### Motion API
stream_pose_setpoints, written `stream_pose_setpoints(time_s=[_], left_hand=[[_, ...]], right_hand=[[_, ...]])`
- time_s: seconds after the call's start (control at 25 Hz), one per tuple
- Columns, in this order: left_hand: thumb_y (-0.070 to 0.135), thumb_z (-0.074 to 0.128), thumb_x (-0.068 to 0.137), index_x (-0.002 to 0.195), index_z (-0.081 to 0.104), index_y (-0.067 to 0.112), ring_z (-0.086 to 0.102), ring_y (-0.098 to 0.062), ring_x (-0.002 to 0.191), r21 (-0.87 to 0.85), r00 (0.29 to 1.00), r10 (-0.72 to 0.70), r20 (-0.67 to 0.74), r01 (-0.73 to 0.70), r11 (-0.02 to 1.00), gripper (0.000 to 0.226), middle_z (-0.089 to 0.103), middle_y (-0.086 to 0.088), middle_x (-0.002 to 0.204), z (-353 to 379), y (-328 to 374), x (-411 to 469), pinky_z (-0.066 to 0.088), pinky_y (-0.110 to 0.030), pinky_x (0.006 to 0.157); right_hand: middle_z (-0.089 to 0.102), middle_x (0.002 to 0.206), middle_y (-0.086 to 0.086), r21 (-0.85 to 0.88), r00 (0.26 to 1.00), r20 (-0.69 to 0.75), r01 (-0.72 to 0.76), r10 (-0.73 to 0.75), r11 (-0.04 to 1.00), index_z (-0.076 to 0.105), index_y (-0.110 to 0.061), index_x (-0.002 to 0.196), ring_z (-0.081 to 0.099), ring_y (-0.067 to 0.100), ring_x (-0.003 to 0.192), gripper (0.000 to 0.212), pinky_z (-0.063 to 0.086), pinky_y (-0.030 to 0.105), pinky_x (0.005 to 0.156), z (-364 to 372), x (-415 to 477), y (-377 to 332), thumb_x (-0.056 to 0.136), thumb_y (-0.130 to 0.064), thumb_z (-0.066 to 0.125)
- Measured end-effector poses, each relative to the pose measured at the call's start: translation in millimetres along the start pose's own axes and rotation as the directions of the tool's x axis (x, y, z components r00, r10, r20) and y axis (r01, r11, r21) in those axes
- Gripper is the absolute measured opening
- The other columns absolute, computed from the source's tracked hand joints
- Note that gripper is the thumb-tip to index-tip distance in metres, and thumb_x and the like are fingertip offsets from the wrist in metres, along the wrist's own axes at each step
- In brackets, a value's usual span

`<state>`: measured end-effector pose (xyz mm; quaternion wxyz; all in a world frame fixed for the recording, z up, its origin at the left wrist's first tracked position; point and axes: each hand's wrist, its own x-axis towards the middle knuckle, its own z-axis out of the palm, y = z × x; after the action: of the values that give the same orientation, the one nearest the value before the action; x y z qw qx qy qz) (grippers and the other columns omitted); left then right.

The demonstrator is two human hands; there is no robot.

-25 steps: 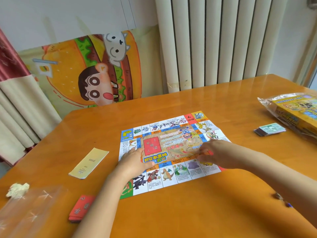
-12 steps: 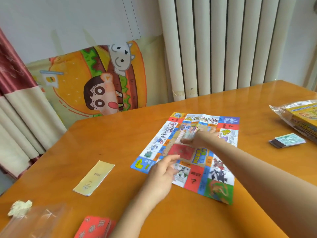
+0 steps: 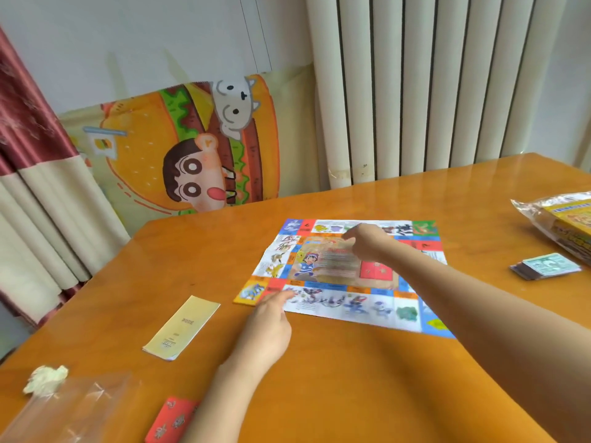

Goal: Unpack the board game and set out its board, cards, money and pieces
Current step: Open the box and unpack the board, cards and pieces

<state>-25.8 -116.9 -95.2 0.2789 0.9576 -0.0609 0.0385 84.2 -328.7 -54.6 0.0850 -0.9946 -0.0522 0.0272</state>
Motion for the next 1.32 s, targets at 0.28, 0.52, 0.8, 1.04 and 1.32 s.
stream_pose_setpoints(time_s=[0.28, 0.52, 0.8, 1.04, 1.32], left_hand=[[0.007, 0.033, 0.099, 0.137, 0.046, 0.02, 0.04, -0.014, 0.131, 0.001, 0.996, 0.082, -0.022, -0.082, 0.997, 0.042, 0.045, 0.0, 0.142, 4, 11, -5, 0.027, -0.018, 0.103], [0.021, 0.028, 0.103, 0.15, 0.021, 0.03, 0.0, -0.018, 0.147, 0.118, 0.986, 0.031, 0.164, -0.05, 0.992, 0.048, 0.008, 0.009, 0.159, 11, 4, -7, 0.006, -0.042, 0.119], [0.051, 0.03, 0.099, 0.151, 0.004, 0.034, -0.015, -0.026, 0.145, 0.295, 0.938, -0.095, 0.334, -0.008, 0.956, 0.061, -0.01, 0.004, 0.159, 11, 24, -32, -0.006, -0.054, 0.114], [0.026, 0.038, 0.102, 0.152, 0.012, 0.028, -0.005, -0.019, 0.147, 0.143, 0.94, 0.009, 0.341, -0.061, 0.988, 0.057, -0.003, 0.004, 0.16, 21, 42, -45, 0.005, -0.05, 0.118], [0.034, 0.04, 0.1, 0.15, 0.021, 0.029, 0.006, -0.014, 0.147, 0.1, 0.946, 0.068, 0.318, -0.105, 0.989, 0.054, 0.007, 0.006, 0.159, 23, 41, -50, 0.012, -0.042, 0.119]], right_hand=[[-0.001, 0.159, 0.013, 0.081, 0.964, 0.266, -0.023, 0.0, 0.996, 0.019, -0.03, 0.151, 0.002, 0.045, 0.143, 0.059, 0.012, 0.059, 0.113, 35, -42, -7, 0.099, -0.05, 0.037], [-0.001, 0.159, 0.012, -0.003, 0.98, 0.2, -0.008, 0.008, 1.0, 0.006, -0.027, 0.152, -0.002, 0.042, 0.144, 0.06, 0.006, 0.061, 0.115, 66, -96, -35, 0.099, -0.037, 0.032], [0.019, 0.154, 0.014, 0.08, 0.997, -0.075, 0.012, -0.006, 0.997, 0.024, -0.007, 0.146, 0.007, 0.033, 0.144, 0.049, 0.006, 0.043, 0.118, 79, -160, -30, 0.103, -0.031, 0.023], [0.009, 0.159, 0.008, 0.107, 0.989, -0.118, -0.079, 0.091, 0.991, 0.021, -0.022, 0.15, 0.005, 0.032, 0.145, 0.052, 0.011, 0.041, 0.118, 79, -183, 17, 0.102, -0.042, 0.024], [0.018, 0.158, 0.007, 0.105, 0.983, -0.15, -0.089, 0.105, 0.99, 0.027, -0.022, 0.148, 0.014, 0.03, 0.144, 0.05, 0.016, 0.039, 0.117, 74, -187, 24, 0.102, -0.04, 0.028]])
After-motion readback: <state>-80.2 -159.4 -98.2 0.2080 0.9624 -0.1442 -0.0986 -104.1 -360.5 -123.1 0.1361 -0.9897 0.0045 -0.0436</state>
